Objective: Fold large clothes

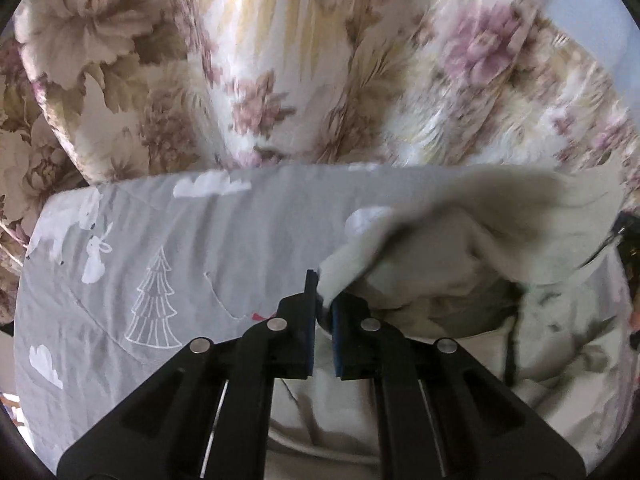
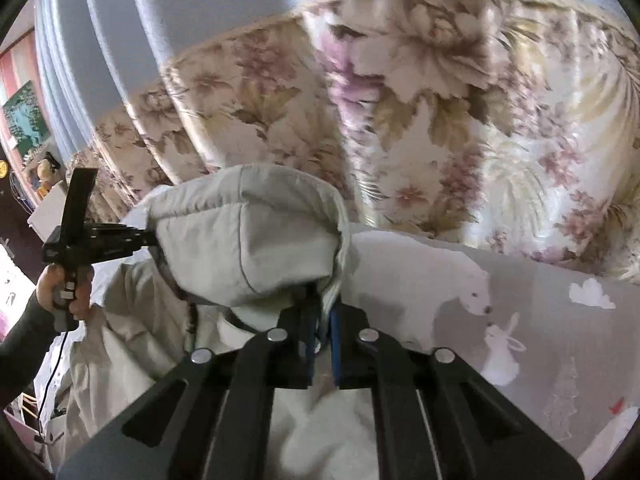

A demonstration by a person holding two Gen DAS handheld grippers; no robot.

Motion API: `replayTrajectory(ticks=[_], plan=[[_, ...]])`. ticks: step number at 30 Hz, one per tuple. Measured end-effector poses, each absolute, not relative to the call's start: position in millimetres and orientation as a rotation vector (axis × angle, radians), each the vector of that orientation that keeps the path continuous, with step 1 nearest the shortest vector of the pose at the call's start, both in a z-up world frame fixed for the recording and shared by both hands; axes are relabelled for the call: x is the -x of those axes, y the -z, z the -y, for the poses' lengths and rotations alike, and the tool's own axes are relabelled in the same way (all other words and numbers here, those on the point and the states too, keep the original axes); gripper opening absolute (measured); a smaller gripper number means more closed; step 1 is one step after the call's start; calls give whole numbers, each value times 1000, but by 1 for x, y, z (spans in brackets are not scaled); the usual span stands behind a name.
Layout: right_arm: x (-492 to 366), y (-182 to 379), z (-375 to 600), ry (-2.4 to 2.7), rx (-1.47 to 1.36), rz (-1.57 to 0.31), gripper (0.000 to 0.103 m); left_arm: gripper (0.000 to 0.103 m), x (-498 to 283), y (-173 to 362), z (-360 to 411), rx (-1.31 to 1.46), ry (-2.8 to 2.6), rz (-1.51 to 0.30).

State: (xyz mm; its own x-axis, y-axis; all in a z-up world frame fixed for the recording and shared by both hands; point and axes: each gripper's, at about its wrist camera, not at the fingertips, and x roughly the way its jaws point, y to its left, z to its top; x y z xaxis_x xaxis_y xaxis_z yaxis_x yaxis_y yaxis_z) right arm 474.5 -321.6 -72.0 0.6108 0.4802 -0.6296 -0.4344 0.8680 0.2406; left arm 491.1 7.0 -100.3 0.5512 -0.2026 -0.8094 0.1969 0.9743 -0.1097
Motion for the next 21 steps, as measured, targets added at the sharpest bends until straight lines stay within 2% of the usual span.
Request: replayTrajectory(ticks=[7, 11, 12, 14, 15, 17, 18, 21], plan=[[-347, 4, 314, -681, 12, -533, 5, 5, -398, 33, -21, 48, 408, -804], [-274, 7, 322, -690, 92, -547, 5, 8, -327, 39, -30, -7, 465, -796], [-258, 20, 324, -696, 114, -606, 8, 15, -314, 48, -35, -24, 477, -814], [-243, 54, 323, -594, 235, -731, 9, 41, -296, 79, -44, -89, 445, -865], [-239, 67, 326, -572, 258, -788, 15, 56, -290, 94, -49, -118, 410, -887], [-227, 83, 338, -558, 242, -862, 22, 56, -278, 120, -58, -180, 357, -950], [-221, 82, 345, -545, 232, -856, 32, 58, -272, 125, -64, -182, 353, -961], [-209, 60, 375, -492, 135, -775, 44, 60, -257, 112, -76, -165, 326, -921]])
